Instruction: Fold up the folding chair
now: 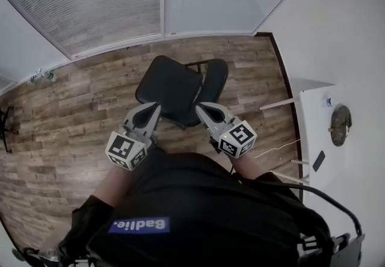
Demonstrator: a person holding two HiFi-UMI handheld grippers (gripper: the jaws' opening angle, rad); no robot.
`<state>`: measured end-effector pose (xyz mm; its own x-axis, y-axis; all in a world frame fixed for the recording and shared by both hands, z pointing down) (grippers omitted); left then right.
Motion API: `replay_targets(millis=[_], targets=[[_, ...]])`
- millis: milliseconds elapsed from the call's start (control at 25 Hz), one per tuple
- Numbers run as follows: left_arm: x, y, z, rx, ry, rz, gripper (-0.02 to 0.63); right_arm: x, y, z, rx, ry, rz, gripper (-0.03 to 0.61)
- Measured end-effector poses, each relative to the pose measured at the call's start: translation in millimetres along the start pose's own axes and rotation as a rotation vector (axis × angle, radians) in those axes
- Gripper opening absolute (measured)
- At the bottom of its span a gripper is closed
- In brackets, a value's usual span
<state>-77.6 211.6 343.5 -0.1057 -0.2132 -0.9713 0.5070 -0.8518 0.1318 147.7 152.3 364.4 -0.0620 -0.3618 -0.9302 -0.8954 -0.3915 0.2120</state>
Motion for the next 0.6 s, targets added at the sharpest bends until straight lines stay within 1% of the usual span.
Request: replay_targets(millis=[120,280,440,600], targets=[[10,3,36,-0.052,0.0,0.006,0.005,11,29,-1,-0.067,0.013,-0.01,0.002],[17,12,71,-0.125,0.002,0.018,0.005,20,54,-1,-0.136,0.024,-0.023,0.002],[16,22,92,-0.185,-0.01,0.024,0.005,18,64,-4,-0.197,0.042,-0.029,0.002],[17,41,99,-0.208,-0.018,0.037,0.005,19,61,-20,-0.237,0.061,-0.032,0.002]])
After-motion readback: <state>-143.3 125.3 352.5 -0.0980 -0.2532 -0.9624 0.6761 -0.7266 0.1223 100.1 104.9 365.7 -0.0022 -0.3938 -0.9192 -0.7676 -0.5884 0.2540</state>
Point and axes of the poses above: the fingertips, and each gripper's own axes: y forward along the fingers, z to its left, x out of its top, the point moved 8 cm from there along -y, backward along the fingers, and after that the axes turned 2 degrees about y, right-handed, at the moved point
